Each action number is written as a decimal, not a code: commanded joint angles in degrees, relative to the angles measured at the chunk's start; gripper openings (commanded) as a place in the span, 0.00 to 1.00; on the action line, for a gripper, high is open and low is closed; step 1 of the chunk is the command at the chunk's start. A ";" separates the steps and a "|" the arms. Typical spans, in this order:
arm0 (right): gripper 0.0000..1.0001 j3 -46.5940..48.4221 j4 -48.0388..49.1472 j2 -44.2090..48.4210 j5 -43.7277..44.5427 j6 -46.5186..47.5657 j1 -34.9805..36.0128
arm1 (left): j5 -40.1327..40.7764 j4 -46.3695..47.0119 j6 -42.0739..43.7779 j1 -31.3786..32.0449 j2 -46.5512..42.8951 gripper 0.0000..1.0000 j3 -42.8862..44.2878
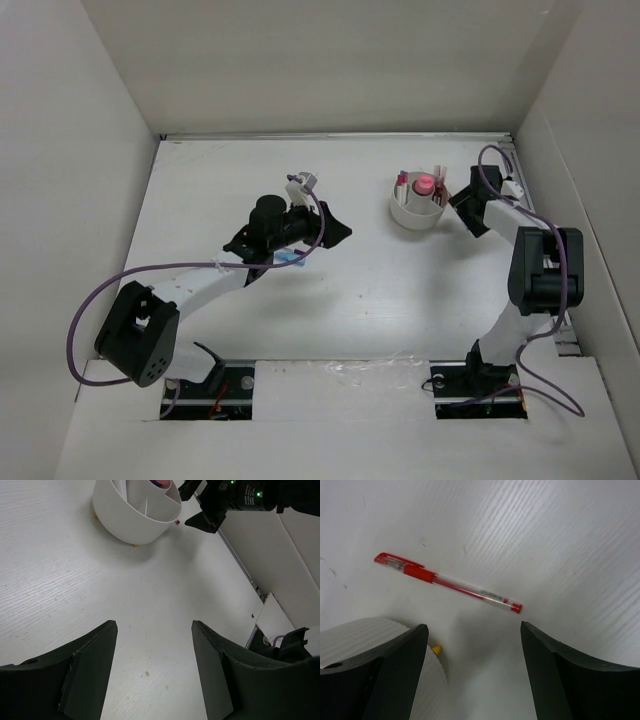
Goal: Sort the stationery into containers
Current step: Pick up the pen from the center of the board.
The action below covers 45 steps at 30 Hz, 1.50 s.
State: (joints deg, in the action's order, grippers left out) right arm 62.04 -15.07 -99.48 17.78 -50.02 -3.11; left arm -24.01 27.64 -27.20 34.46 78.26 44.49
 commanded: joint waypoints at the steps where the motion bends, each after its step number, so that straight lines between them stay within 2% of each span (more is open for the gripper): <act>1: 0.81 6.23 -1.35 -2.55 -0.22 2.12 -0.49 | -1.13 2.86 -0.40 0.26 -1.62 0.58 -0.46; 11: 0.82 7.56 -1.37 -4.75 1.73 2.12 -1.02 | -1.13 2.86 -0.40 0.26 -0.48 0.58 -0.46; 21: 0.51 10.56 -4.70 -7.74 -5.21 2.04 -2.77 | -0.51 2.86 -0.40 0.26 -0.48 0.58 -0.46; 28: 0.51 7.22 -3.65 -4.14 -0.38 0.63 -3.83 | -0.51 2.86 -0.40 0.26 -0.48 0.58 -0.46; 32: 0.51 7.74 -5.67 -5.37 -1.77 1.15 -4.36 | -0.51 2.86 -0.40 0.26 -1.00 0.57 -0.46; 40: 0.34 8.36 -7.96 -6.16 -6.78 3.09 -4.36 | 0.01 2.86 0.13 0.26 -2.05 0.57 -0.46; 45: 0.33 6.60 -7.25 -4.76 -11.01 3.61 -4.36 | 0.02 2.33 0.13 0.26 -2.58 0.57 -0.46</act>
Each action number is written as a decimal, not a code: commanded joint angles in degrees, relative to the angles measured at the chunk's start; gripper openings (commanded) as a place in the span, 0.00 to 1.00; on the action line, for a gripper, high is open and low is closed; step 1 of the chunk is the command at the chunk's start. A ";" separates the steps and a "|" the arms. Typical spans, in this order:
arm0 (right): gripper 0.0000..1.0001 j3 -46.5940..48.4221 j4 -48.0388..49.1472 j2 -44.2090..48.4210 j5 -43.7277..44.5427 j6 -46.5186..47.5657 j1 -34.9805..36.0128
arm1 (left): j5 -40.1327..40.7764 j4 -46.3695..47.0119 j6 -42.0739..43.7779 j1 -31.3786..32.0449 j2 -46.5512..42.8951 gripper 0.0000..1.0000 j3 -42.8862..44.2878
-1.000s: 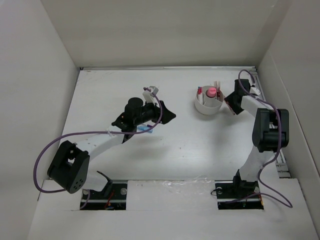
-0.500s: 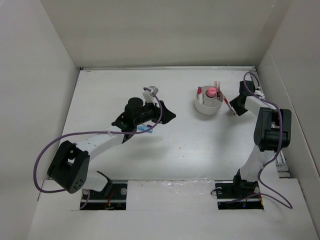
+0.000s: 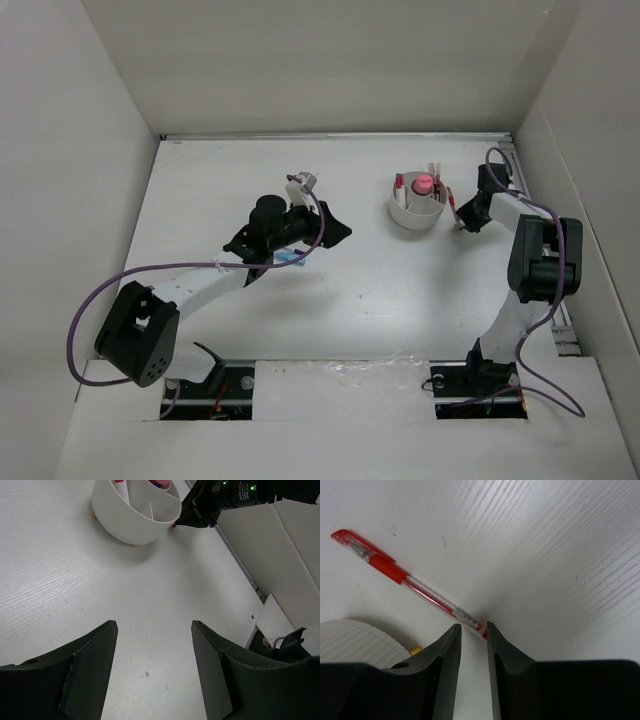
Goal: Sort the stationery into containers
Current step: Pick up the pen from the center of the board.
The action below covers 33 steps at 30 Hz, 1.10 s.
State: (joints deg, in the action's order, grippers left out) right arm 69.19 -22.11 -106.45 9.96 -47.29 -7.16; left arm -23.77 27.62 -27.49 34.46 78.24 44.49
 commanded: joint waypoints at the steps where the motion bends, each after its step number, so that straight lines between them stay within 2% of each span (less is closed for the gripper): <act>1: 0.33 -1.42 -0.22 2.74 -5.10 1.49 -0.31 | -0.22 2.35 0.41 0.26 -2.56 0.57 -0.46; 5: 0.36 -3.80 1.72 4.50 -7.76 1.50 -0.31 | -0.22 2.35 0.41 0.26 -2.56 0.57 -0.46; 6: 0.43 -3.80 1.72 4.50 -7.76 1.50 -0.31 | -0.22 2.35 0.41 0.26 -2.56 0.57 -0.46; 7: 0.45 -3.80 1.72 4.50 -7.76 1.50 -0.31 | -0.22 2.35 0.41 0.26 -2.56 0.57 -0.46; 12: 0.45 -1.86 1.01 2.66 -5.39 2.02 0.91 | -0.22 2.35 0.41 0.26 -2.56 0.57 -0.98; 16: 0.31 -1.86 1.01 2.66 -4.25 1.50 1.97 | -0.22 2.35 0.41 0.26 -2.56 0.57 -0.98; 20: 0.31 -3.71 1.54 3.97 -3.72 0.88 2.49 | -0.22 2.35 0.41 0.26 -3.09 0.57 -0.98; 23: 0.37 -3.71 0.93 3.97 -2.32 0.88 3.99 | -0.22 2.35 0.41 0.26 -3.09 0.57 -0.98; 26: 0.37 -3.71 -0.38 4.76 1.18 0.36 4.61 | -0.22 2.35 0.41 0.26 -3.09 0.57 -0.98; 30: 0.53 -2.66 -0.92 6.17 4.19 0.35 4.61 | -0.22 2.35 0.41 0.26 -3.09 0.57 -0.98; 33: 0.52 -1.86 -0.92 4.16 3.58 0.35 4.61 | -0.22 2.35 0.41 0.26 -3.09 0.57 -0.98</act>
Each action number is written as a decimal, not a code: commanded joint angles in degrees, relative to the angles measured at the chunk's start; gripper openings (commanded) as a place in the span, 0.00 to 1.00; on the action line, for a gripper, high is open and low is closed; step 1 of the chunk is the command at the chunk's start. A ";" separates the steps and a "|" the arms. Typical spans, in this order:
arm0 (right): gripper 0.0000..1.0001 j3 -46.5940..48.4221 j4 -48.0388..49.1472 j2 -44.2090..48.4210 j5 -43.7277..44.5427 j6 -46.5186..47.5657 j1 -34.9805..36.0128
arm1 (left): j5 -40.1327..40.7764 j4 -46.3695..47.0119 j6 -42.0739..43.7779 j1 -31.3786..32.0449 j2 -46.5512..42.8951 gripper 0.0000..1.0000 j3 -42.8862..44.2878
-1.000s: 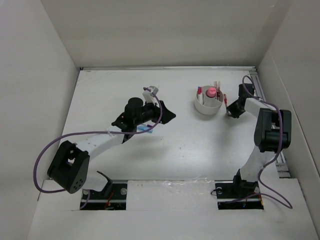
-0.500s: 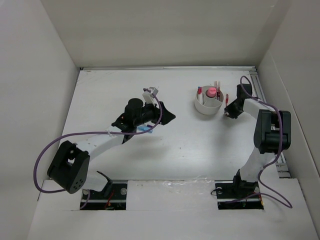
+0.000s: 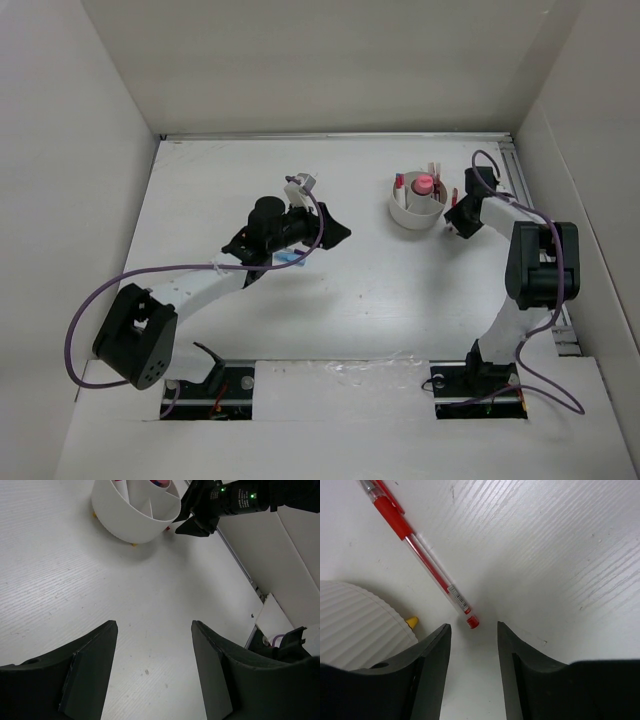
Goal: Sort the stationery into containers
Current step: Pick up the pen from the center of the board.
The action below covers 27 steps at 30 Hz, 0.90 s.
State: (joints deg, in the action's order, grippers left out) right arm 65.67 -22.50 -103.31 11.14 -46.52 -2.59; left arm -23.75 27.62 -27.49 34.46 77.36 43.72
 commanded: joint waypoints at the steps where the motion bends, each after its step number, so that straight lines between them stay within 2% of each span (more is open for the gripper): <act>1: 0.47 2.44 -1.05 -0.22 2.40 -0.41 0.04 | -0.25 2.35 0.41 0.26 -2.22 0.57 -0.22; 9: 0.33 4.73 -1.05 -3.12 4.07 -0.41 1.10 | 0.28 1.83 0.41 0.26 -2.22 0.57 -0.22; 21: 0.34 7.10 -2.20 -4.80 4.07 -0.41 1.62 | 0.28 1.83 0.94 0.26 -2.22 0.57 -0.22; 23: 0.25 7.63 -2.20 -5.33 4.07 -0.41 1.62 | 0.28 1.83 0.94 0.26 -2.22 0.57 -0.22; 27: 0.19 7.63 -2.72 -5.33 4.07 -0.41 1.62 | 0.81 1.83 0.94 0.26 -2.22 0.57 -0.22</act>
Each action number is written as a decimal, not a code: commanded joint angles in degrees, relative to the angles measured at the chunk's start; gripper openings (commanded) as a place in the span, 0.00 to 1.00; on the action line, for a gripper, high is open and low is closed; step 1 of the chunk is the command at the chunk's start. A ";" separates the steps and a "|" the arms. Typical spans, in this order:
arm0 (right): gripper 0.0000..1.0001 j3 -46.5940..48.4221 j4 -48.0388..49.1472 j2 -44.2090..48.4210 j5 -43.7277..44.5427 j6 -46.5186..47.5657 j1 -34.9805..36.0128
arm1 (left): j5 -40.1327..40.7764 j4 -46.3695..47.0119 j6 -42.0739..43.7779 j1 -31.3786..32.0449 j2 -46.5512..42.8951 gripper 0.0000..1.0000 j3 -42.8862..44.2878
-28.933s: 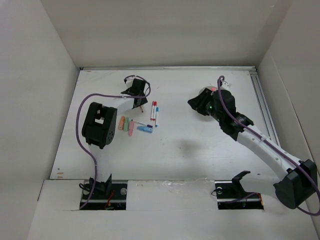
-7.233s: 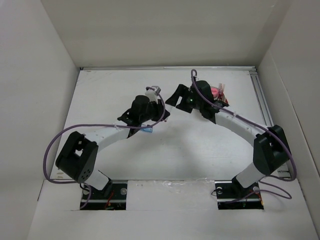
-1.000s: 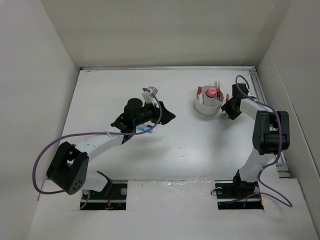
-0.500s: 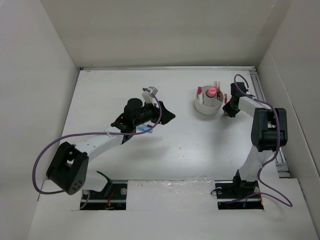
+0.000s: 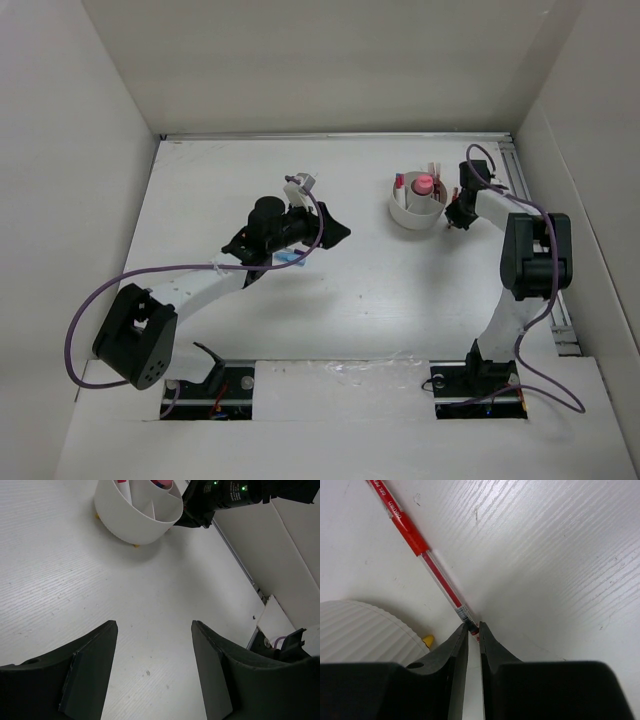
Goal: Sort the stationery into containers
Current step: Pick up the pen from the center of the board.
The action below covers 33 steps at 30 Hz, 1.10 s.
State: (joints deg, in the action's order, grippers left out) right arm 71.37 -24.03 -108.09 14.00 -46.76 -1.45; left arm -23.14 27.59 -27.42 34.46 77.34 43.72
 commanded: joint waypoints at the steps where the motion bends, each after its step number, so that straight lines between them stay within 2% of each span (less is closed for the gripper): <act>1: 0.19 1.93 -1.19 -0.54 1.21 0.35 0.49 | 0.20 1.85 0.88 0.26 -2.19 0.57 -0.22; 2: 0.29 1.93 -1.19 -0.54 0.51 0.36 0.49 | 0.20 1.33 0.88 0.26 -2.19 0.57 -0.22; 4: 0.41 1.93 -1.19 -0.54 -0.02 0.36 0.49 | 0.20 1.32 0.88 0.26 -2.72 0.57 -0.22; 5: 0.44 1.40 -1.19 -0.54 -0.02 0.36 0.49 | 0.20 1.32 0.88 0.26 -2.72 0.57 -0.22; 7: 0.44 1.40 -1.19 -0.01 -0.02 0.36 0.49 | 0.20 1.32 0.88 0.26 -2.72 0.57 -0.22; 8: 0.42 1.40 -1.19 -0.01 -0.72 0.36 0.49 | 0.20 1.32 0.88 0.26 -2.72 0.57 -0.22; 10: 0.29 0.87 -1.19 -0.01 -1.26 0.36 0.49 | 0.20 1.32 0.88 0.26 -2.72 0.57 -0.22; 12: 0.25 0.87 -1.19 -0.01 -1.78 0.36 0.49 | 0.20 1.32 0.88 0.26 -3.24 0.57 -0.22; 13: 0.19 0.87 -1.19 -0.01 -1.78 0.36 0.49 | 0.20 1.32 0.88 0.26 -3.25 0.57 -0.22; 14: 0.16 0.87 -1.19 -0.01 -1.78 0.36 0.49 | 0.20 1.32 0.88 0.26 -3.25 0.57 -0.22; 17: 0.17 0.87 -1.19 -0.01 -1.78 0.36 1.01 | 0.72 1.32 0.88 0.26 -3.78 0.57 -0.22; 19: 0.25 0.26 -1.19 0.60 -1.78 0.36 1.01 | 0.72 1.32 0.88 0.26 -3.78 0.57 -0.22; 20: 0.34 -0.44 -1.19 1.30 -1.78 0.36 1.01 | 0.72 1.32 0.88 0.26 -3.78 0.57 -0.22; 23: 0.37 -1.85 -0.67 1.92 -2.39 0.36 1.01 | 0.72 1.32 0.88 0.26 -3.78 0.57 -0.22; 27: 0.18 -2.90 -0.67 3.06 -3.01 0.36 1.01 | 0.20 1.32 0.88 0.26 -3.78 0.57 -0.22; 33: 0.08 -5.80 -0.14 5.08 -2.40 -0.69 1.54 | 0.20 1.32 0.88 0.26 -4.30 0.57 -0.22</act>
State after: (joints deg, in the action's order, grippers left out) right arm 67.44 -24.18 -105.75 11.49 -46.57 -0.67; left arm -22.39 27.11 -27.42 34.46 75.29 43.72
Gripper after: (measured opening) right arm 0.140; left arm 0.574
